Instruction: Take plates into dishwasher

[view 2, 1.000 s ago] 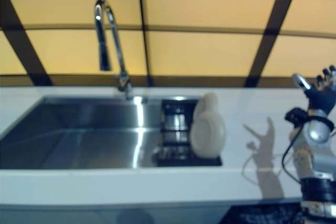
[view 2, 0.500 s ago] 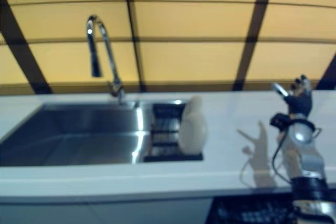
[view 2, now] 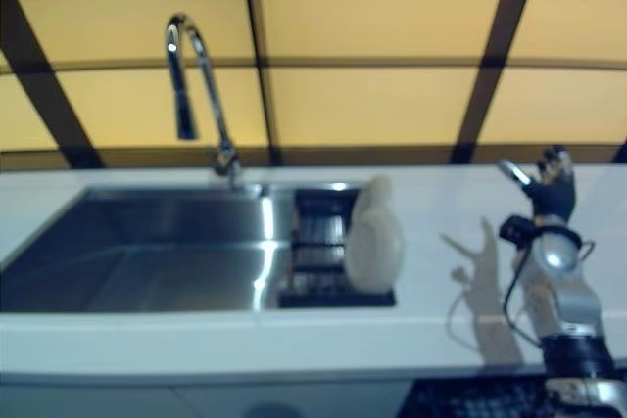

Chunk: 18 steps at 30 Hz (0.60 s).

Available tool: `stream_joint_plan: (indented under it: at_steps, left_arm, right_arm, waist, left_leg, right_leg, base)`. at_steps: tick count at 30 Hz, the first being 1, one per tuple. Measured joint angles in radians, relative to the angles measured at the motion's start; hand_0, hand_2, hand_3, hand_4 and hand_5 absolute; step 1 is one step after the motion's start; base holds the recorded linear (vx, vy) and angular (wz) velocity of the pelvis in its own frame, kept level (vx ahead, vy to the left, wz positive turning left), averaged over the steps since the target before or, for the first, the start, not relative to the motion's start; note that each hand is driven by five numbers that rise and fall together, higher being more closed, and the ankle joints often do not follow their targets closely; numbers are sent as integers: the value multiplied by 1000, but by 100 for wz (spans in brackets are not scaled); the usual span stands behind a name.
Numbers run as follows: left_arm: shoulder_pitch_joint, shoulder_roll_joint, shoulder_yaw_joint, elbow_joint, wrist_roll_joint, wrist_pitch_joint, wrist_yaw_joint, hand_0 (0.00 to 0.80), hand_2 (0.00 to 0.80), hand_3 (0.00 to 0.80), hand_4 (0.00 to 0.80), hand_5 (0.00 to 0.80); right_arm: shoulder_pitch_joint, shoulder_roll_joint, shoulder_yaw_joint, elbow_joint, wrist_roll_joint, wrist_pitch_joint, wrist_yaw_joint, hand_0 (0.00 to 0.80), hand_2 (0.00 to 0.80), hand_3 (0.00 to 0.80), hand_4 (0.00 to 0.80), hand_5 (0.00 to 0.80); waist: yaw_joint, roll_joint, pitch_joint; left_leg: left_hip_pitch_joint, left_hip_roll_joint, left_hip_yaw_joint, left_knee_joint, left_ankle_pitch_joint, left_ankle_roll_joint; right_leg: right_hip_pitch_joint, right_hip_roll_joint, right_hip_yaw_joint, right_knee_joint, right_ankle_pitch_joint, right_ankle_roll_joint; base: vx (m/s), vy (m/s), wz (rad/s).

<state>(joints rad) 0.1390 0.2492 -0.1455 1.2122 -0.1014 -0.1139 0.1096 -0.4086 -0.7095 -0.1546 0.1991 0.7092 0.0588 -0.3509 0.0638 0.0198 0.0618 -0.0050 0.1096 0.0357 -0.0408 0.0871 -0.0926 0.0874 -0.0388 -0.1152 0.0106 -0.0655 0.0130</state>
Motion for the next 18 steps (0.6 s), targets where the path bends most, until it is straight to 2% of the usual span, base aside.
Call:
stream_joint_plan:
  at_steps: [2, 6, 12, 16, 17, 18]
  left_arm:
    - [-13, 20, 1, -8, 0, 0, 0, 0, 0, 0, 0, 0]
    - [-53, 42, 0, -22, 0, -6, -2, 0, 0, 0, 0, 0]
    - [-64, 52, -2, -16, 0, -2, -10, 0, 0, 0, 0, 0]
    - [-77, 52, -30, -14, 0, -1, -17, 0, 0, 0, 0, 0]
    - [-80, 52, -31, -12, 0, -2, -18, 0, 0, 0, 0, 0]
    - [-99, 48, -44, 3, 0, 1, -19, 0, 0, 0, 0, 0]
  right_arm:
    - [27, 0, -7, -3, -11, 8, 7, 0, 0, 0, 0, 0]
    - [50, 5, -16, -3, -12, 14, 7, 0, 0, 0, 0, 0]
    - [62, 15, -43, -3, -12, 12, -8, 0, 0, 0, 0, 0]
    - [63, 16, -67, -1, -12, 12, -16, 0, 0, 0, 0, 0]
    - [63, 16, -71, -1, -12, 13, -16, 0, 0, 0, 0, 0]
    - [57, 16, -78, -1, -12, 17, -14, 0, 0, 0, 0, 0]
  waist:
    - [2, -41, 5]
    - [6, -69, 10]
    - [1, -78, 17]
    - [-1, -72, 22]
    - [-3, -76, 24]
    - [2, -69, 38]
  left_leg:
    - [14, -53, 16, -1, -9, 29]
    - [33, -96, 14, 0, -32, 51]
    - [50, -109, 17, -20, -42, 61]
    - [46, -106, 20, -34, -35, 89]
    - [46, -118, 23, -30, -36, 95]
    - [35, -119, 20, -14, -42, 112]
  right_leg:
    - [19, -54, -1, -10, 1, 41]
    - [50, -93, -5, -36, -2, 72]
    - [45, -103, -5, -6, -6, 83]
    - [-40, -110, -4, 131, -8, 85]
    - [-60, -116, -6, 168, -6, 87]
    - [-107, -120, -8, 245, 2, 91]
  base:
    - [213, 196, -12]
    - [122, 183, 0]
    - [71, 218, -2]
    - [38, 210, -10]
    - [27, 265, -33]
    - [10, 143, -33]
